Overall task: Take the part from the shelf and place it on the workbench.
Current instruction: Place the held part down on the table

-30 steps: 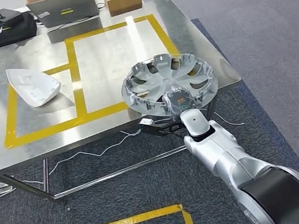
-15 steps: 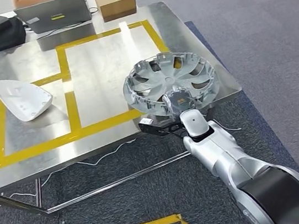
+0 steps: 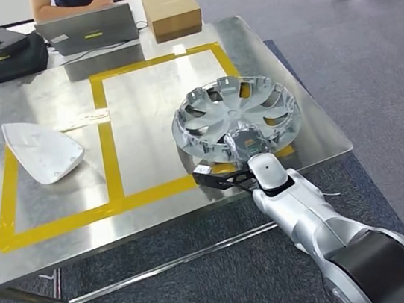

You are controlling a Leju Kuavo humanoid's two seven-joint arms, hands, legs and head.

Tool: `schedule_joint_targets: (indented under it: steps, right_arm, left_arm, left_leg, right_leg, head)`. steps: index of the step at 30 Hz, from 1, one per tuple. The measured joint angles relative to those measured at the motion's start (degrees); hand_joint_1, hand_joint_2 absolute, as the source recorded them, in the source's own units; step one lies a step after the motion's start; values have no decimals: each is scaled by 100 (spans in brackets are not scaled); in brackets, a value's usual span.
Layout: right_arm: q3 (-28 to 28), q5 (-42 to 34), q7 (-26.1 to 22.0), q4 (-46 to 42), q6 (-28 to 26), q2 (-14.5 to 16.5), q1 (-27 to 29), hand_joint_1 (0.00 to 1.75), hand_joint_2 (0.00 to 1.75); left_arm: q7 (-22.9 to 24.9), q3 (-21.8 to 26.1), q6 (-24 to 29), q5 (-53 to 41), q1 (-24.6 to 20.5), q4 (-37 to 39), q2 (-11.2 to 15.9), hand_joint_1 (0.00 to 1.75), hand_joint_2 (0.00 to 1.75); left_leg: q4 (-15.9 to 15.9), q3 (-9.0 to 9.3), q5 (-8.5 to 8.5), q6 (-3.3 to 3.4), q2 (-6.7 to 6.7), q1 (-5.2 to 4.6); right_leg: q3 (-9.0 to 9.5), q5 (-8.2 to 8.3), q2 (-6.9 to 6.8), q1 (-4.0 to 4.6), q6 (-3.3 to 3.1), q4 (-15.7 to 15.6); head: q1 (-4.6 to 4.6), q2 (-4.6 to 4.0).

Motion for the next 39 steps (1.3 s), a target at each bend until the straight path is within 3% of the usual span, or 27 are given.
schedule_joint_targets:
  steps: [3, 5, 7, 8, 9, 12, 14, 16, 19, 21, 25, 30, 36, 39]
  right_arm:
    - [1, -30, -66, -4, -45, 11, -55, 175, 175]
    - [1, -66, -196, -6, -110, 31, -63, 175, 175]
    - [13, -83, -369, -6, -176, 96, -49, 175, 175]
    - [28, -77, -453, -6, -201, 150, -38, 175, 175]
    - [56, -66, -535, -9, -217, 219, -30, 175, 175]
    - [192, -24, -748, -55, -228, 471, -22, 175, 175]
    - [306, -14, -868, -96, -225, 635, -20, 175, 175]
    - [414, -43, -973, -132, -225, 766, -2, 175, 175]
    - [562, -146, -1105, -181, -245, 886, 27, 175, 175]
    - [659, -203, -1173, -214, -276, 933, 38, 175, 175]
    - [790, -232, -1233, -238, -293, 997, 51, 175, 175]
    - [910, -316, -1341, -239, -287, 1027, 66, 175, 175]
    - [996, -328, -1344, -239, -243, 1041, 76, 175, 175]
    - [1082, -307, -1116, -239, 96, 1046, 53, 175, 175]
  left_arm:
    - [-1, -1, 52, 3, -8, 0, 6, 0, 175]
    - [4, -1, 92, 3, -10, 0, 9, 0, 175]
    - [22, -1, 108, -1, -11, 0, 11, 0, 175]
    - [34, -2, 109, -3, -11, 0, 13, 0, 175]
    - [43, -4, 108, -7, -11, 0, 14, 0, 175]
    - [55, -15, 70, -21, -12, 1, 15, 0, 175]
    - [55, -33, 31, -31, -26, 2, 13, 0, 175]
    - [54, -57, 3, -38, -39, 2, 9, 0, 175]
    - [54, -111, -18, -40, -40, 2, 2, 0, 175]
    - [54, -144, -21, -40, -41, 2, 3, 0, 175]
    - [54, -162, -25, -41, -42, 2, 4, 0, 175]
    - [45, -181, -71, -42, -43, 2, 10, 0, 175]
    - [21, -190, -95, -42, -42, 2, 15, 0, 175]
    - [-4, -191, -105, -41, -42, 2, 15, 0, 175]
  left_leg:
    - [194, -78, -22, -89, 17, 7]
    - [719, -383, -215, -167, 36, 32]
    - [1335, -823, -498, -238, 44, 73]
    - [1486, -984, -531, -263, 47, 93]
    - [1456, -1058, -436, -286, 48, 112]
    - [507, -820, 313, -348, 76, 155]
    - [34, -681, 521, -302, 92, 153]
    - [-52, -666, 536, -229, 70, 144]
    - [-63, -663, 584, -239, 16, 145]
    - [-62, -661, 577, -212, -6, 138]
    - [-62, -661, 567, -169, -11, 128]
    - [-60, -662, 563, -137, -10, 116]
    - [-60, -660, 567, -136, -9, 123]
    - [-60, -658, 568, -137, -8, 126]
  right_leg:
    - [115, -19, 6, -24, -98, -58]
    - [191, -54, 5, -44, -148, -94]
    - [224, -99, 7, -50, -169, -98]
    - [239, -121, 16, -56, -166, -97]
    - [256, -142, 30, -67, -157, -95]
    - [305, -201, 82, -110, -84, -72]
    - [291, -218, 102, -107, -10, -65]
    - [275, -225, 98, -95, 25, -76]
    - [311, -225, 67, -86, -84, -99]
    - [340, -218, 44, -85, -110, -135]
    - [368, -200, 27, -88, -63, -191]
    - [372, -202, 27, -109, 114, -213]
    - [362, -205, 28, -103, 122, -198]
    - [356, -207, 29, -99, 118, -186]
  head:
    - [-14, 0]
    - [-34, 0]
    - [-40, 0]
    - [-42, 0]
    - [-41, 0]
    - [-52, 0]
    - [-82, 0]
    - [-98, 0]
    - [-92, 0]
    - [-93, 0]
    - [-94, 0]
    - [-98, 0]
    - [-99, 0]
    - [-100, 0]
